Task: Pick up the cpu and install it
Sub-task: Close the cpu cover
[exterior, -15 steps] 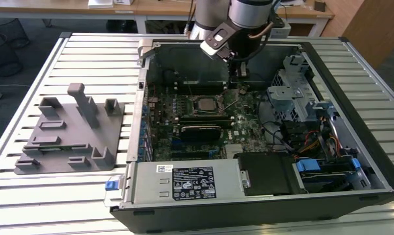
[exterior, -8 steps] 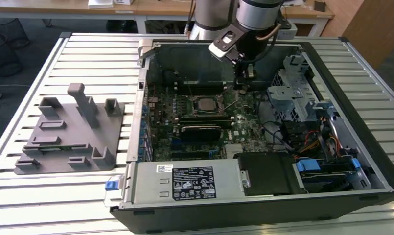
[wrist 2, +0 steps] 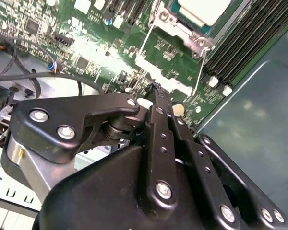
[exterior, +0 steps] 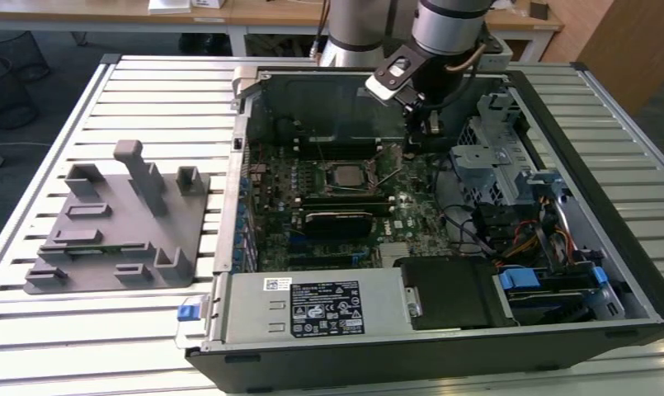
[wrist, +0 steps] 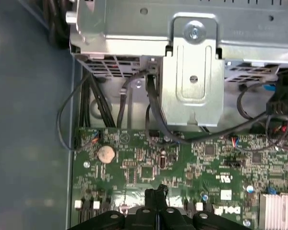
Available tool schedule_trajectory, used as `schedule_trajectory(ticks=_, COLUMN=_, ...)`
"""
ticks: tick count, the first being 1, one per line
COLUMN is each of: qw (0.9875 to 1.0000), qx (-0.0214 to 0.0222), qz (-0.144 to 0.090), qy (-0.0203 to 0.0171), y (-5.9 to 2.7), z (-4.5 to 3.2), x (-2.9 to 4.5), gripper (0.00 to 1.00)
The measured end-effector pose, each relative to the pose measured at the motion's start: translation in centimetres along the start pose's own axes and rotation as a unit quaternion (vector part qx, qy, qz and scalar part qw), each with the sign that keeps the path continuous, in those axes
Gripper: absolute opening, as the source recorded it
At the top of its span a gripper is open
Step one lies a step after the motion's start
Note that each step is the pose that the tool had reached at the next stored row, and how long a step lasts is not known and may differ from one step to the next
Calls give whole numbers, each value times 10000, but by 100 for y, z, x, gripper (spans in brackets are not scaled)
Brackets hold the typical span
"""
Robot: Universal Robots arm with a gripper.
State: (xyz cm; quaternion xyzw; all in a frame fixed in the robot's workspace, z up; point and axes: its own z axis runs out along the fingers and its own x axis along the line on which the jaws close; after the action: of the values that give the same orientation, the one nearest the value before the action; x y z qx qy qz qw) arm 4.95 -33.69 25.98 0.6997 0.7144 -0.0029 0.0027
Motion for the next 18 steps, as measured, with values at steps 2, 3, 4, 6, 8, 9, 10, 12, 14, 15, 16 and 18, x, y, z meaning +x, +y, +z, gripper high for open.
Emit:
schedule_trajectory(ticks=2, qw=10000, qx=6, qz=0, qy=-1, y=27, z=19, x=3, gripper=11)
schedule_trajectory(ticks=3, qw=10000, qx=9, qz=0, qy=0, y=41, z=30, x=5, gripper=11)
schedule_trajectory(ticks=4, qw=10000, qx=11, qz=0, qy=0, y=51, z=40, x=6, gripper=11)
schedule_trajectory(ticks=6, qw=10000, qx=15, qz=0, qy=0, y=68, z=62, x=8, gripper=11)
schedule_trajectory(ticks=8, qw=10000, qx=17, qz=0, qy=0, y=71, z=90, x=9, gripper=11)
schedule_trajectory(ticks=9, qw=10000, qx=17, qz=0, qy=0, y=71, z=107, x=10, gripper=11)
schedule_trajectory(ticks=10, qw=10000, qx=17, qz=0, qy=1, y=71, z=125, x=10, gripper=11)
schedule_trajectory(ticks=12, qw=10000, qx=17, qz=0, qy=1, y=71, z=159, x=11, gripper=11)
schedule_trajectory(ticks=14, qw=10000, qx=17, qz=0, qy=0, y=65, z=179, x=11, gripper=11)
schedule_trajectory(ticks=15, qw=10000, qx=17, qz=0, qy=0, y=56, z=185, x=12, gripper=11)
schedule_trajectory(ticks=16, qw=10000, qx=17, qz=0, qy=-1, y=43, z=189, x=12, gripper=11)
schedule_trajectory(ticks=18, qw=10000, qx=17, qz=-1, qy=0, y=10, z=198, x=14, gripper=11)
